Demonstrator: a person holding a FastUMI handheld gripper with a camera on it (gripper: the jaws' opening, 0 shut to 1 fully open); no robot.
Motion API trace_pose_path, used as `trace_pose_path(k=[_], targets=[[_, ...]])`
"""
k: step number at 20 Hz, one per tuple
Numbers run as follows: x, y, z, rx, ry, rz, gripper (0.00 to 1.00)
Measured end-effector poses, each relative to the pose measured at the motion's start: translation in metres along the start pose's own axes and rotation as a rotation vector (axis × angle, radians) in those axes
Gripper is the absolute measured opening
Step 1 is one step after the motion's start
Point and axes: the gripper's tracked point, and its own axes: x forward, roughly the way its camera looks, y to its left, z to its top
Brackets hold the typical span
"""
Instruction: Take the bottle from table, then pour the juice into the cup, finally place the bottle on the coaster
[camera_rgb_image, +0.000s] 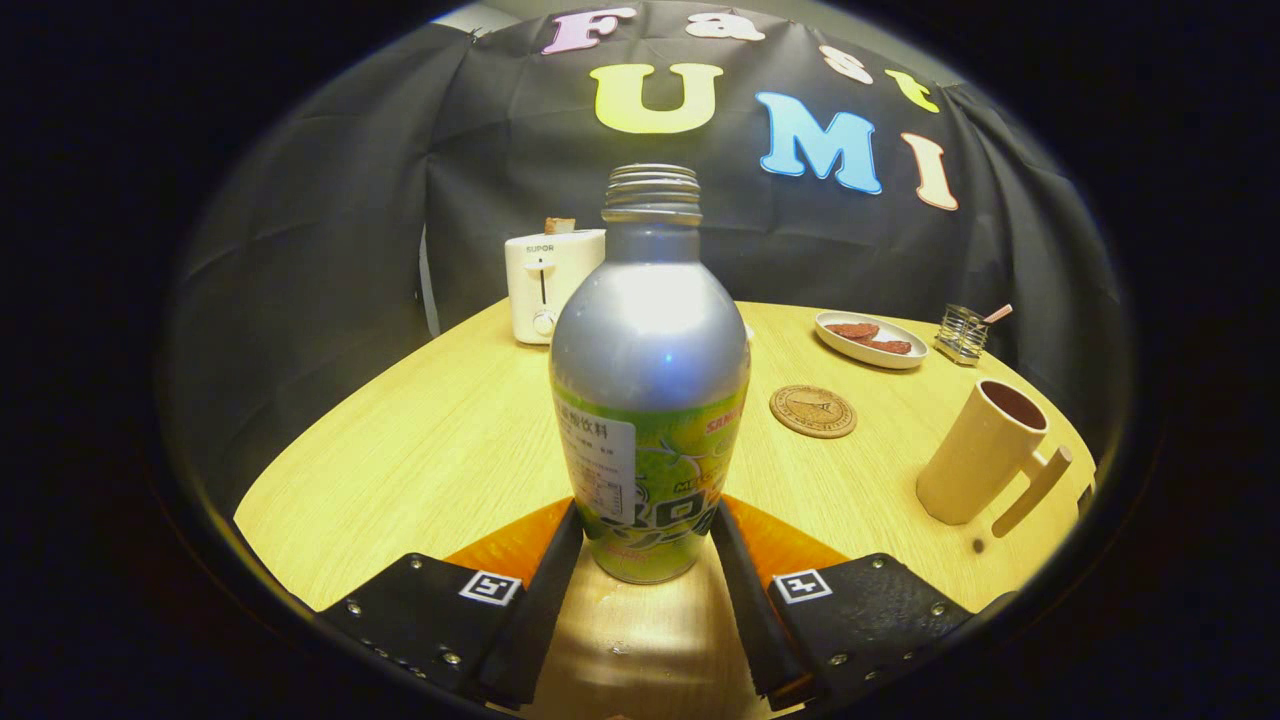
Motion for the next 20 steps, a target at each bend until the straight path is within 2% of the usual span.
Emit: trace_pose_path(k=[6, 12, 20], targets=[[-0.009, 0.005, 0.033, 0.065, -0.039, 0.032, 0.76], [-0.015, -0.015, 0.066, 0.082, -0.088, -0.019, 0.75], [-0.017, -0.036, 0.075, 0.246, -0.084, 0.019, 0.75]])
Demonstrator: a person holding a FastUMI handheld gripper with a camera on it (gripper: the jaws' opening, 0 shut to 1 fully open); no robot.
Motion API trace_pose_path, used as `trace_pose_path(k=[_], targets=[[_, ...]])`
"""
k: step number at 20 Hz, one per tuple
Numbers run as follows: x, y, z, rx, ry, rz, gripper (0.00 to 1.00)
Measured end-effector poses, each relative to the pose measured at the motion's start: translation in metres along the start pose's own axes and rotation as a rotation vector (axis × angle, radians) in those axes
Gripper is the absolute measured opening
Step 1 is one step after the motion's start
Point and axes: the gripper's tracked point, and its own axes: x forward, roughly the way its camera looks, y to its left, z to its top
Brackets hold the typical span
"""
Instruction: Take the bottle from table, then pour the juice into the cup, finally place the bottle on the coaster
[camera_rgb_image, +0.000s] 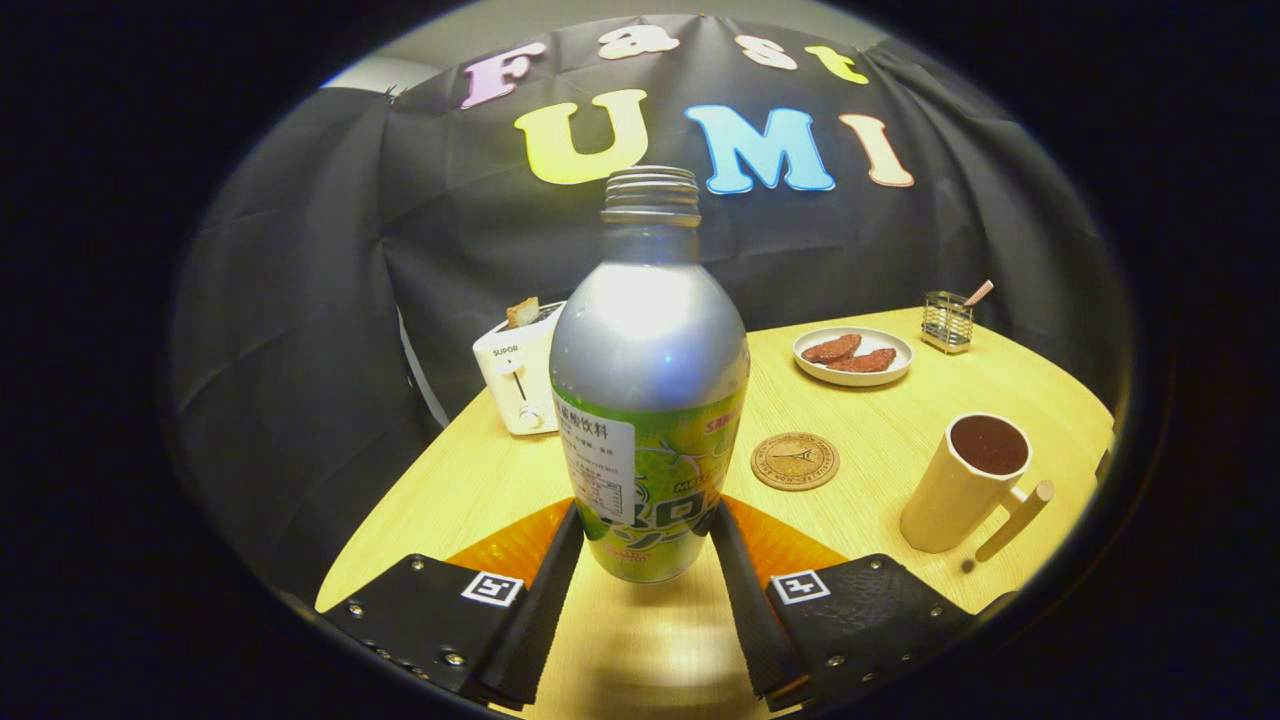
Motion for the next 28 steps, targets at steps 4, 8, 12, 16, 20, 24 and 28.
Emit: trace_pose_path(k=[4, 8, 12, 16, 20, 24, 28], targets=[[-0.003, -0.007, 0.007, 0.101, -0.002, 0.030, 0.76], [-0.002, -0.017, 0.009, 0.166, 0.005, 0.048, 0.75], [-0.001, -0.026, 0.002, 0.242, 0.019, 0.068, 0.75], [-0.001, -0.034, -0.003, 0.331, 0.019, 0.080, 0.75], [-0.003, -0.035, -0.001, 0.418, 0.018, 0.108, 0.75], [-0.003, -0.040, 0.001, 0.527, 0.011, 0.130, 0.75], [-0.004, -0.046, -0.002, 0.631, 0.008, 0.141, 0.75]])
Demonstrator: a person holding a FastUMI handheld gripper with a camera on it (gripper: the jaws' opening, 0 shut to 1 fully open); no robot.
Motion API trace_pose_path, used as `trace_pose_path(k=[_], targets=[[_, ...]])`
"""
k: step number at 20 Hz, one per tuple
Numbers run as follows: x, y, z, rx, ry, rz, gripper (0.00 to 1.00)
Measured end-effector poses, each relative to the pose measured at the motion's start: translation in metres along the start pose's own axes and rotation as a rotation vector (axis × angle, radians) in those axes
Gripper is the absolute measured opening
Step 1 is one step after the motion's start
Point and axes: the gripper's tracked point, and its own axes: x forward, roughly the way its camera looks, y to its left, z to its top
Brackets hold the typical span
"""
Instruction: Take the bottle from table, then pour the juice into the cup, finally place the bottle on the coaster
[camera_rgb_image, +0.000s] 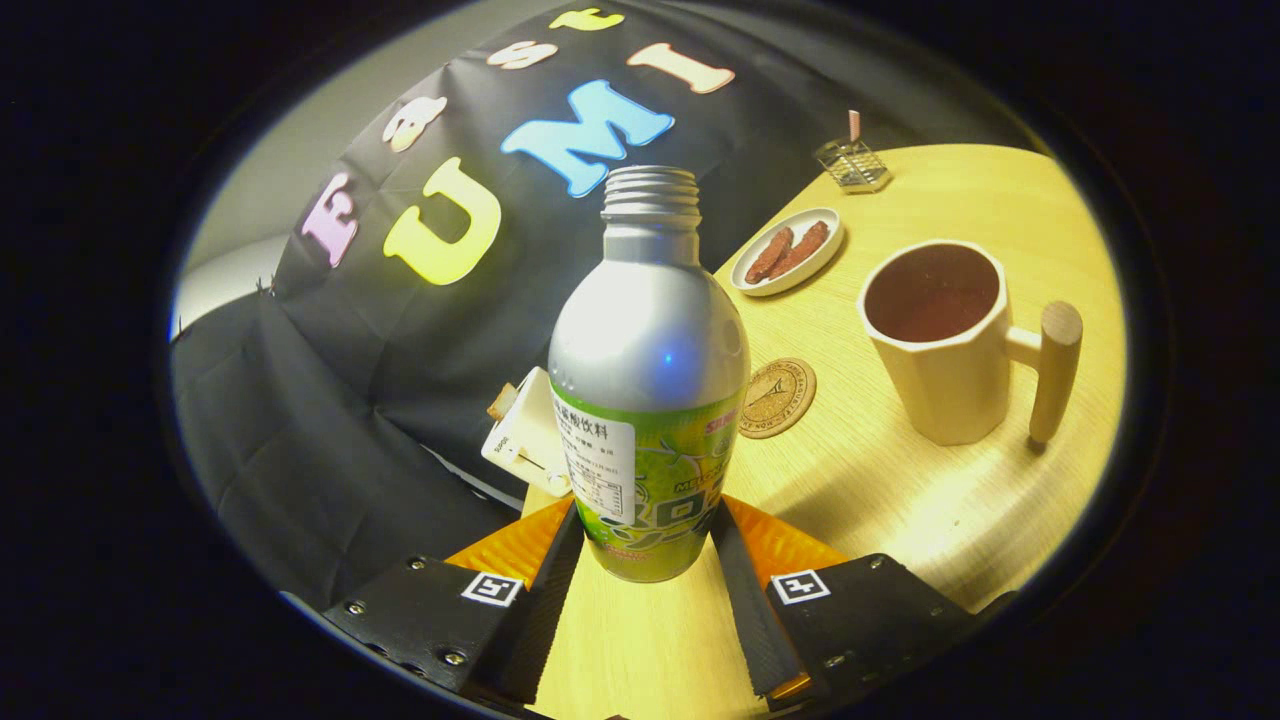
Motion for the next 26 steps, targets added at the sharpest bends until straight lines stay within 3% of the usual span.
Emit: trace_pose_path(k=[14, 26], targets=[[-0.005, -0.016, -0.004, 0.297, 0.070, 0.028, 0.75], [0.000, -0.010, -0.011, 0.456, 0.158, 0.070, 0.75]])
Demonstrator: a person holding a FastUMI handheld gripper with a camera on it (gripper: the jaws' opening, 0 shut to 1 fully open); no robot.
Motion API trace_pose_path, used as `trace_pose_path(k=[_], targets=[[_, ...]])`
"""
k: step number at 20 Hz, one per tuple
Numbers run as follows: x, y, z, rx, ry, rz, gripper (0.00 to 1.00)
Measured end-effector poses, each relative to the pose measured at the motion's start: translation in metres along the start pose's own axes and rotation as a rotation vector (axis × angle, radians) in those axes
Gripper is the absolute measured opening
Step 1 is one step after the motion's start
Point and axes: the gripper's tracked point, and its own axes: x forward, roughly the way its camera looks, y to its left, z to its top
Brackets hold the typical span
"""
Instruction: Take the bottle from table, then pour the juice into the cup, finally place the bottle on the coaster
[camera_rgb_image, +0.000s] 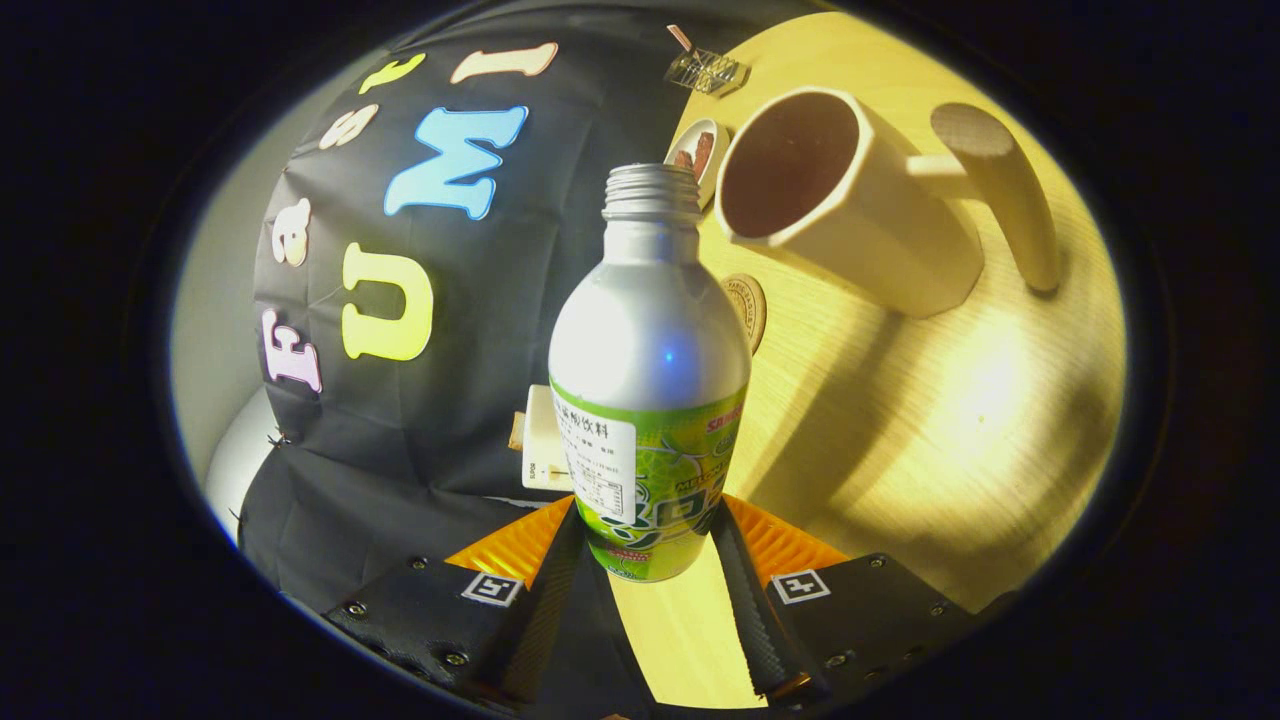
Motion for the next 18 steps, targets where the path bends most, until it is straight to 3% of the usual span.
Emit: trace_pose_path(k=[18], targets=[[-0.006, 0.024, 0.010, 0.222, 0.024, 0.086, 0.75]])
